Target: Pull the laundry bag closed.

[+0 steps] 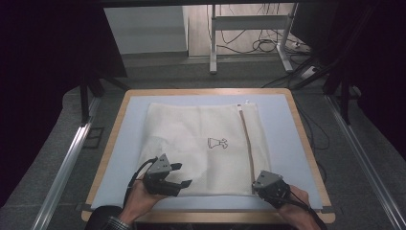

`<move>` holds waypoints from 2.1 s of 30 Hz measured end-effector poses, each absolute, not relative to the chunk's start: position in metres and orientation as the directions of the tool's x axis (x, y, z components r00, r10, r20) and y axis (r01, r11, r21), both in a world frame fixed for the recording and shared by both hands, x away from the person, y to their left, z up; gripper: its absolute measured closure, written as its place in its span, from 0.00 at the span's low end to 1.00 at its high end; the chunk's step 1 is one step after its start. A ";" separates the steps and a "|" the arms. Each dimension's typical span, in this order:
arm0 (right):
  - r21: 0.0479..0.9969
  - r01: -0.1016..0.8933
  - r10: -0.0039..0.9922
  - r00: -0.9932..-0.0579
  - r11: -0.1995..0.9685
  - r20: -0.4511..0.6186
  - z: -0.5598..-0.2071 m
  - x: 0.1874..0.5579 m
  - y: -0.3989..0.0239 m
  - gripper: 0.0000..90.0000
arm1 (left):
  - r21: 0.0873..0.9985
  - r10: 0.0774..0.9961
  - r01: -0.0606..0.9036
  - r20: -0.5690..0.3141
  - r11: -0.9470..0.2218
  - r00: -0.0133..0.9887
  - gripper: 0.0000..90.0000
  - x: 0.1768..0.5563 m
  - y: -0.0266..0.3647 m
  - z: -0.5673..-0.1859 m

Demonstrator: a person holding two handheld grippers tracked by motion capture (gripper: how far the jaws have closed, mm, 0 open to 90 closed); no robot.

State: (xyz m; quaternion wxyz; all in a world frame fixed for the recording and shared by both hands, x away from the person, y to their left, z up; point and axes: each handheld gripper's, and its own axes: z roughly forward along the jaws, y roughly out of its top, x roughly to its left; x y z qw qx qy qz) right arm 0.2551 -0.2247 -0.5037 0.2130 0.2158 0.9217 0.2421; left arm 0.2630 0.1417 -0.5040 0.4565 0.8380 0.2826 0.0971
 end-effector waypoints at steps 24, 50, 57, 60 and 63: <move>0.525 0.305 0.502 -0.817 0.794 -0.284 -0.504 0.257 -0.226 0.94 | 0.820 0.431 0.312 -0.090 -0.480 0.898 0.58 0.273 0.072 -0.508; 0.538 0.324 0.518 -0.815 0.778 -0.259 -0.503 0.259 -0.228 0.95 | 0.790 0.333 0.267 -0.085 -0.552 0.939 0.84 0.285 0.005 -0.519; 0.537 0.328 0.521 -0.813 0.777 -0.258 -0.504 0.258 -0.228 0.95 | 0.785 0.302 0.269 -0.110 -0.559 0.947 0.93 0.288 -0.009 -0.525; 0.535 0.326 0.520 -0.813 0.779 -0.262 -0.504 0.258 -0.228 0.95 | 0.782 0.292 0.265 -0.111 -0.564 0.950 0.95 0.287 -0.016 -0.527; 0.534 0.327 0.520 -0.813 0.780 -0.262 -0.504 0.258 -0.228 0.95 | 0.783 0.293 0.263 -0.108 -0.564 0.950 0.96 0.287 -0.021 -0.528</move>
